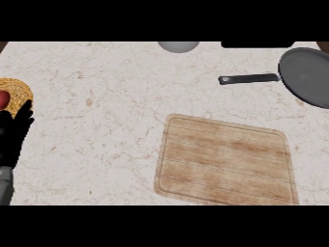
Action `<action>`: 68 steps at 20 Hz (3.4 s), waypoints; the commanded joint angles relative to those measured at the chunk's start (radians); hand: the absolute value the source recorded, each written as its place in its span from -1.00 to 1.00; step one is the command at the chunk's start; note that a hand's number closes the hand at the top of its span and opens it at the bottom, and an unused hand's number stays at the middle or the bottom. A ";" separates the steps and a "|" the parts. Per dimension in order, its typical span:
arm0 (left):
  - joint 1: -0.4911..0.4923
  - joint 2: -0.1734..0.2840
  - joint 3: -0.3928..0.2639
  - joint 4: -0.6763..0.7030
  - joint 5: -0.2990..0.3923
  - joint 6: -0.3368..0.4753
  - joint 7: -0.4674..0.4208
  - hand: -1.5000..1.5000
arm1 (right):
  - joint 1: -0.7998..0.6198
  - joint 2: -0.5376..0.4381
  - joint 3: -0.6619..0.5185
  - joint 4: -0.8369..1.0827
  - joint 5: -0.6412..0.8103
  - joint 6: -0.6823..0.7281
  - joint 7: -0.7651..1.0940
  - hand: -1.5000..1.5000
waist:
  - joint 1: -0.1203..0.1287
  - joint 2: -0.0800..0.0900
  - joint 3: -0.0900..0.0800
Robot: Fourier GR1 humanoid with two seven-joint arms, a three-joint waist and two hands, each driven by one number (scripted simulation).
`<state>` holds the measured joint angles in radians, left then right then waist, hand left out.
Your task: Pick the croissant from the cutting board and place it in the pan
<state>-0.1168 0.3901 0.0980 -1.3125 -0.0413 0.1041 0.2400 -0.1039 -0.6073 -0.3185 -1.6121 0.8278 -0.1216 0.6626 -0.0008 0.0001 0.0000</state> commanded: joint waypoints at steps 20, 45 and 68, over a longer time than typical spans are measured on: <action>-0.043 -0.035 -0.011 -0.002 -0.040 -0.015 -0.017 0.00 | -0.653 -0.039 -0.184 1.209 -0.101 -0.358 -0.477 1.00 | 0.067 0.026 0.006; -0.091 -0.015 -0.007 0.005 -0.027 -0.063 0.003 0.00 | -0.750 0.025 -0.460 1.309 -0.372 -0.484 -0.855 -1.00 | 0.108 0.050 0.012; -0.011 -0.021 0.043 -0.019 -0.046 -0.028 0.030 0.00 | -0.409 -0.216 -0.649 1.264 -0.644 -0.235 -1.023 -1.00 | -0.006 -0.002 0.000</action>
<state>-0.1346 0.3675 0.1343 -1.3190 -0.0773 0.0686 0.2591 -0.5946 -0.7603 -0.9622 -0.3205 0.2222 -0.4729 -0.3739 0.0076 0.0039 0.0020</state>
